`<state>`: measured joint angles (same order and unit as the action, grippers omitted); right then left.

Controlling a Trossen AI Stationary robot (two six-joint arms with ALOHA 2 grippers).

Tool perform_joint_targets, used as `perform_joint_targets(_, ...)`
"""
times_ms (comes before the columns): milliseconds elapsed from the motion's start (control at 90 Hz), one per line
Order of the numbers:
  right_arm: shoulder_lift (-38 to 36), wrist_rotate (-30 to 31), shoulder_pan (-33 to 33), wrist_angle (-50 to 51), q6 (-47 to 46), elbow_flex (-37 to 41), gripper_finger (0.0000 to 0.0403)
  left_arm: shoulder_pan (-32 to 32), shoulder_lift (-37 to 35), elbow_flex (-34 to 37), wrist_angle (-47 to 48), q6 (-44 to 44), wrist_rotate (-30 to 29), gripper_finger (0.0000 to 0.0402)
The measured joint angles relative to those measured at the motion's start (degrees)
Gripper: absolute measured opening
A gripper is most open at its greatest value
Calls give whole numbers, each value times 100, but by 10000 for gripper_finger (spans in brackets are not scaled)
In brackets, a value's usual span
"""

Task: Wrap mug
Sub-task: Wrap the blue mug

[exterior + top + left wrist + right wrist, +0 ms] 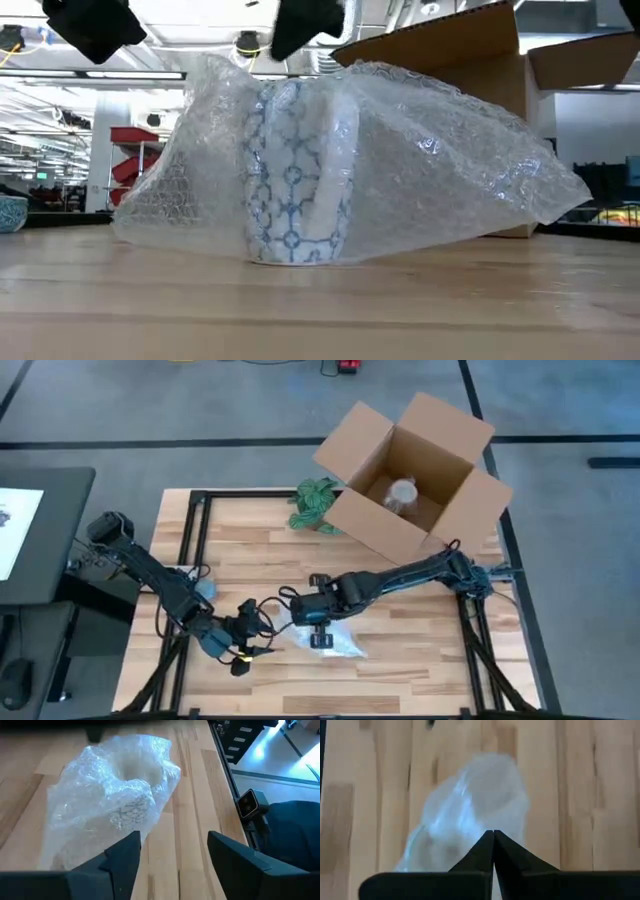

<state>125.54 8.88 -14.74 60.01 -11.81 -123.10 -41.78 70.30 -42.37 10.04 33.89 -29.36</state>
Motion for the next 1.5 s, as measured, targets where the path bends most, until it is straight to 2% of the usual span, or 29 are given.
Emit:
perform_joint_targets(156,285,-233,22,-56,-15,254,0,-1,0,0,15,2,5,212)
perform_joint_targets(344,585,-523,-70,-83,-15,214,0,0,-2,0,18,-2,9,212)
perform_joint_targets(833,590,-596,-151,28,45,185,0,0,-2,2,-4,-16,-33,212)
perform_joint_targets(1189,1235,-745,-125,-25,180,212,0,-2,-2,2,13,-2,-44,212)
perform_joint_targets(1500,813,-756,-142,366,268,41,0,0,0,2,11,-4,-42,212)
